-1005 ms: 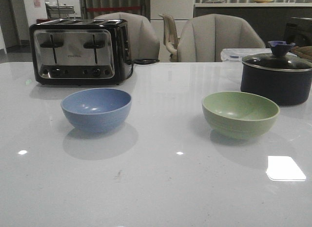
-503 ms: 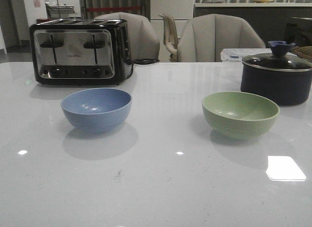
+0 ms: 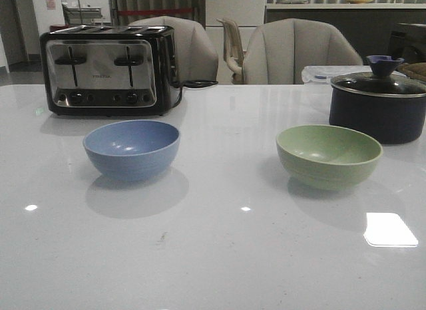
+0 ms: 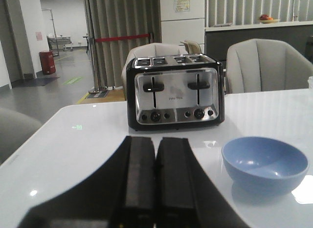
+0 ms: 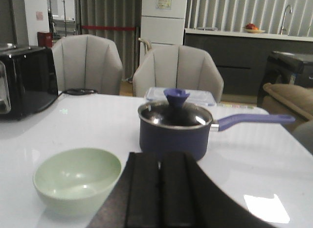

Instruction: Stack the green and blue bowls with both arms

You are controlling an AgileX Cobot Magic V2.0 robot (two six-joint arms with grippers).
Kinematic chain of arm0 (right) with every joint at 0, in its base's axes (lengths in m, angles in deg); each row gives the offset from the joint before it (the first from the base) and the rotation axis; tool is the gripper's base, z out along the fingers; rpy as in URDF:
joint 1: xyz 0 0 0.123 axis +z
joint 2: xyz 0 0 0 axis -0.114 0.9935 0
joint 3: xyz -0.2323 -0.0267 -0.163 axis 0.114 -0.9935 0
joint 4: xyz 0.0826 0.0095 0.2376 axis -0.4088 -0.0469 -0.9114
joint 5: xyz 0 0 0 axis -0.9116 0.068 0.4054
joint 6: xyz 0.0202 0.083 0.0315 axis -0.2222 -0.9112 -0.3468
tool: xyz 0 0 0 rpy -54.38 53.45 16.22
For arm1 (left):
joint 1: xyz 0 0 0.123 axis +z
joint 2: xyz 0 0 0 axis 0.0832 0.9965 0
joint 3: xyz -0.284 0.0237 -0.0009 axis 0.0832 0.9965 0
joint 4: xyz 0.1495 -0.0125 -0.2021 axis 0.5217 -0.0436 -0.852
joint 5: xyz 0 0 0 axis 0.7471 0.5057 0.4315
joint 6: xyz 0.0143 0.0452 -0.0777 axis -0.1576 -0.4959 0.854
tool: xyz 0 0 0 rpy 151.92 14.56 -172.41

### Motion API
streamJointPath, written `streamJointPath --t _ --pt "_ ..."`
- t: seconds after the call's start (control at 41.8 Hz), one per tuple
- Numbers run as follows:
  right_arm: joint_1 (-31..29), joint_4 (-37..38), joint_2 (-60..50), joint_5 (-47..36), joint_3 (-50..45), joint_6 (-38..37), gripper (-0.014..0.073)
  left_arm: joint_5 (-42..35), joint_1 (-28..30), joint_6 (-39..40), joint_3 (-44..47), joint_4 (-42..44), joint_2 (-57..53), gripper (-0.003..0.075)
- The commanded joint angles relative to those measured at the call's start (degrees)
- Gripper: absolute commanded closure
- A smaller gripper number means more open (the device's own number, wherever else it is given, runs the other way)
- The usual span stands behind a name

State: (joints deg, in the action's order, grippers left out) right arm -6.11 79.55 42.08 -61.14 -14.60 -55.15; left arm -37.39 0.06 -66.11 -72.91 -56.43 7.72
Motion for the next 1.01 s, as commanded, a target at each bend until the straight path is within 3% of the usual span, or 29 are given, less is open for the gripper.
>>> streamJointPath --t 0.0,0.287,0.455,0.718,0.981 --pt "0.13 0.06 -0.52 -2.13 8.14 0.38 0.0559 -5.05 0.06 0.18 -6.93 -1.78 -0.69 0.0619" --pt "0.13 0.58 11.14 11.46 30.04 0.38 0.0559 9.99 0.06 0.18 -30.34 -2.14 9.76 0.0619" --pt "0.13 0.58 19.89 20.41 37.66 0.38 0.0559 20.31 0.06 0.18 -39.31 -5.48 18.14 0.0619" --pt "0.13 0.58 30.78 28.59 37.58 0.38 0.0559 24.93 0.06 0.18 -39.61 -6.71 27.68 0.0619" --pt "0.13 0.58 41.19 28.02 35.54 0.38 0.0559 29.53 0.06 0.18 -39.25 -6.71 34.25 0.0619"
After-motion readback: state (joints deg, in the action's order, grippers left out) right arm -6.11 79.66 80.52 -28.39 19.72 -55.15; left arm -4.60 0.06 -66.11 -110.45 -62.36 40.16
